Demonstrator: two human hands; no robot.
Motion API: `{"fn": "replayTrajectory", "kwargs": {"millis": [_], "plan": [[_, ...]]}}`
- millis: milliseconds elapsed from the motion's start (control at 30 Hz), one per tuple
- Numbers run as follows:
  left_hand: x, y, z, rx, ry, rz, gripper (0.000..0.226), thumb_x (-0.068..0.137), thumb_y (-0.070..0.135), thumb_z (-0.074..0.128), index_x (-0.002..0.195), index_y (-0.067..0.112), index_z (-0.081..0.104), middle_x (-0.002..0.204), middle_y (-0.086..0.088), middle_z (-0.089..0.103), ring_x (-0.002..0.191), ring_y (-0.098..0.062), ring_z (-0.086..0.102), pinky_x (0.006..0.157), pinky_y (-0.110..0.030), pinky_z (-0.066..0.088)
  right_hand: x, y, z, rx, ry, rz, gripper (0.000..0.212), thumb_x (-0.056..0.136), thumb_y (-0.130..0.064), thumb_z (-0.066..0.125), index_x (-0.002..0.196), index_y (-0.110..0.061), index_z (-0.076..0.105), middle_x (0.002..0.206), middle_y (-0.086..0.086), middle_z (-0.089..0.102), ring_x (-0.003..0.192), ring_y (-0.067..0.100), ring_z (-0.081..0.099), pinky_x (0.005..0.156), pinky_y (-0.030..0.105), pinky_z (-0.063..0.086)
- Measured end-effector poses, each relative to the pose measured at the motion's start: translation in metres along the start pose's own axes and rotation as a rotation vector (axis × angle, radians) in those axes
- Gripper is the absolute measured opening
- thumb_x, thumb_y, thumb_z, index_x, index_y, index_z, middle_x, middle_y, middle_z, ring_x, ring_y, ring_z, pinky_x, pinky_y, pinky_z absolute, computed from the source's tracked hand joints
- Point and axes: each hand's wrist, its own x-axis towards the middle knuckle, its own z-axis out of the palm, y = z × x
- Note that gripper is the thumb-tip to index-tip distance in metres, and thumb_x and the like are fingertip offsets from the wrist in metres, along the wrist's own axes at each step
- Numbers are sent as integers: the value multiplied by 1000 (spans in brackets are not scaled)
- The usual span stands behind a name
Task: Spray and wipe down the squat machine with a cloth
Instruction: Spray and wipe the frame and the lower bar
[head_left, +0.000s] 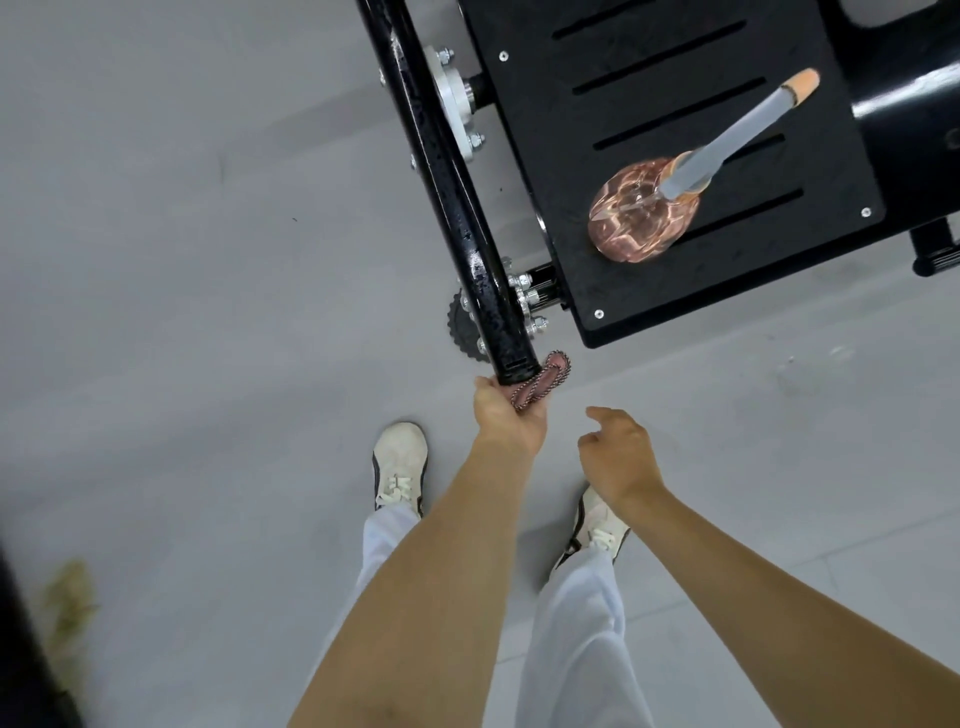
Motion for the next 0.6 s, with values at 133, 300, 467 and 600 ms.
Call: {"fn": "replayTrajectory", "kwargs": {"millis": [133,300,467,600], "plan": [[-9,-1,1,-120,-13,-57,63,100,54,28,112,-2,53,114,-24,61,108,-40,61,94,-51,49,-13,-1,3,6,-7,35,51,88,-1,40,138,-8,45,144,8,44,118,26,54,99,36,45],[-25,7,8,-150,-42,-121,57,101,45,36,105,-10,53,113,-25,62,112,-42,58,84,-48,55,-28,-9,-2,-11,-15,35,48,90,-2,41,138,-8,47,144,6,43,123,24,51,101,28,41],[-36,9,27,-63,50,-98,53,91,40,61,123,-3,55,100,-19,65,82,-32,66,59,-39,59,-35,-25,-13,0,-9,24,48,91,-4,41,138,-9,45,143,7,44,124,25,49,104,33,41],[-37,7,36,121,84,-70,64,80,52,69,119,4,57,112,-13,66,71,-23,64,74,-35,59,-32,-34,-20,-20,2,-19,46,93,-6,42,138,-7,46,143,10,44,127,25,47,102,29,38]]}}
